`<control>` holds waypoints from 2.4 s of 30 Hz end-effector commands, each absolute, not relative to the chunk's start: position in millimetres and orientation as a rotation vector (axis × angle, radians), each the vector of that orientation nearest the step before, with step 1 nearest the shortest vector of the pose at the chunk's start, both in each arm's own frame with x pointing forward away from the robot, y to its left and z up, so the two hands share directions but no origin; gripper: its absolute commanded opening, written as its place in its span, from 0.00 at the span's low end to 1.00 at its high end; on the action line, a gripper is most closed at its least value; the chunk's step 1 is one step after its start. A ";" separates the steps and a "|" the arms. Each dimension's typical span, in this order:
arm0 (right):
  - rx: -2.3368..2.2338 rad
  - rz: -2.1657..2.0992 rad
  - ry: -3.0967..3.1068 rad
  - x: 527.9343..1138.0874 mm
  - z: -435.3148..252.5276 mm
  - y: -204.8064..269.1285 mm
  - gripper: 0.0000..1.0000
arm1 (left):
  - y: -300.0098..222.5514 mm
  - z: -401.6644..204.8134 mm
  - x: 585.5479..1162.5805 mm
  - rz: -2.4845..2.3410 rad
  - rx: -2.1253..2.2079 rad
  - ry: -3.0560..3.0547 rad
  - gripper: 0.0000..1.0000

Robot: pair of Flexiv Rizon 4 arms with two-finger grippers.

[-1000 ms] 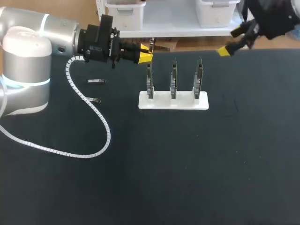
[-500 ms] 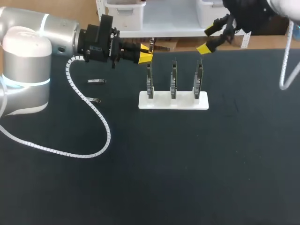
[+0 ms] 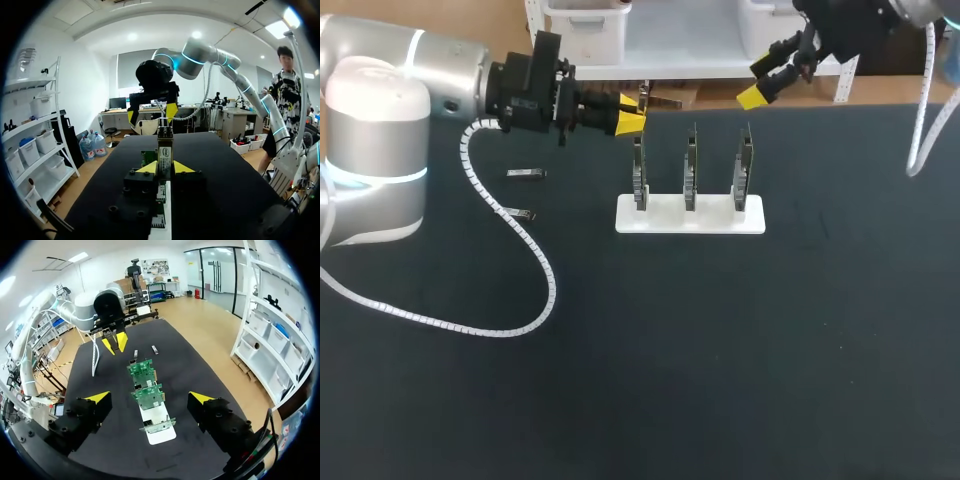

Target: Pick up the optical module with the left hand, and insert it into the network port with the right hand.

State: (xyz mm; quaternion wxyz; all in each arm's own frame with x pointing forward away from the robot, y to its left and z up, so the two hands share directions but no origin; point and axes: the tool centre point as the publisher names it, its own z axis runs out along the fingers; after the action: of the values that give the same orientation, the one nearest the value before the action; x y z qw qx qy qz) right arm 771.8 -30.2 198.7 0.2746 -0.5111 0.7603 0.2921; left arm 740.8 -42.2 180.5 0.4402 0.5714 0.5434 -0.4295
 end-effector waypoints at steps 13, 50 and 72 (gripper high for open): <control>-1.597 0.723 1.866 784.5 226.3 9.3 1.00 | -42.5 180.9 743.5 -1.071 1.426 1.351 0.00; -1.652 0.812 1.521 776.4 217.2 100.9 1.00 | -42.5 180.9 743.5 -1.071 1.426 1.351 0.00; -1.492 0.695 1.754 719.1 226.8 77.6 1.00 | -42.5 180.9 743.5 -1.071 1.426 1.351 0.00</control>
State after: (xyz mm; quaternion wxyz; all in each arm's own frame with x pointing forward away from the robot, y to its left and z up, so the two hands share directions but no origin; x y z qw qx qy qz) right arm 764.9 99.2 212.9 0.3342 -0.5966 0.6618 0.3073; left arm 741.2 -41.9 180.4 0.4397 0.5718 0.5428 -0.4302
